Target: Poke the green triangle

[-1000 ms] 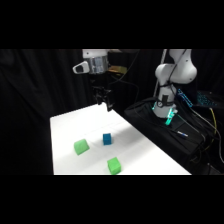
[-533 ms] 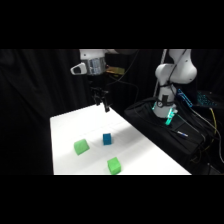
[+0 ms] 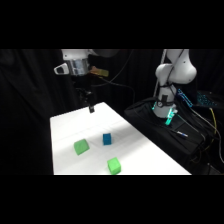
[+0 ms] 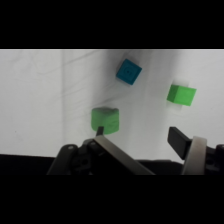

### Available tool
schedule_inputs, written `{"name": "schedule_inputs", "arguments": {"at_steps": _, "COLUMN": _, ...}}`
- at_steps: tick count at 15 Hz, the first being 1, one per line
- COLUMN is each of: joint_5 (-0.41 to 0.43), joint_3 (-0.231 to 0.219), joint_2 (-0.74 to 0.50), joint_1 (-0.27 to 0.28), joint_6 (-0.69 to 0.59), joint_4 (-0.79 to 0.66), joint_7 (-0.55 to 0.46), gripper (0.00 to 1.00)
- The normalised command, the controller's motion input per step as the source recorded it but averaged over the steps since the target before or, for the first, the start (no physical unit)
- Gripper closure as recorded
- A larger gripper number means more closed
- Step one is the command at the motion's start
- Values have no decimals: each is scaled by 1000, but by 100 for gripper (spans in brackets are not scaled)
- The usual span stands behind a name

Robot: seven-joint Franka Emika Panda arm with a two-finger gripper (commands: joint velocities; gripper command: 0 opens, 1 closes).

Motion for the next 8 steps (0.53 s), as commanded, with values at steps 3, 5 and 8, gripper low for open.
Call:
{"name": "schedule_inputs", "arguments": {"at_steps": 3, "joint_5": 139, "joint_3": 30, "joint_2": 381, "joint_1": -81, "joint_6": -172, "joint_4": 601, "joint_7": -249, "gripper": 29}}
{"name": "schedule_inputs", "arguments": {"at_steps": 5, "joint_5": 145, "joint_3": 55, "joint_2": 344, "joint_1": -78, "joint_6": -150, "joint_4": 529, "joint_7": -216, "gripper": 55}}
{"name": "schedule_inputs", "arguments": {"at_steps": 8, "joint_5": 131, "joint_3": 67, "joint_2": 318, "joint_1": -76, "joint_6": -122, "joint_4": 464, "joint_7": -181, "gripper": 91}}
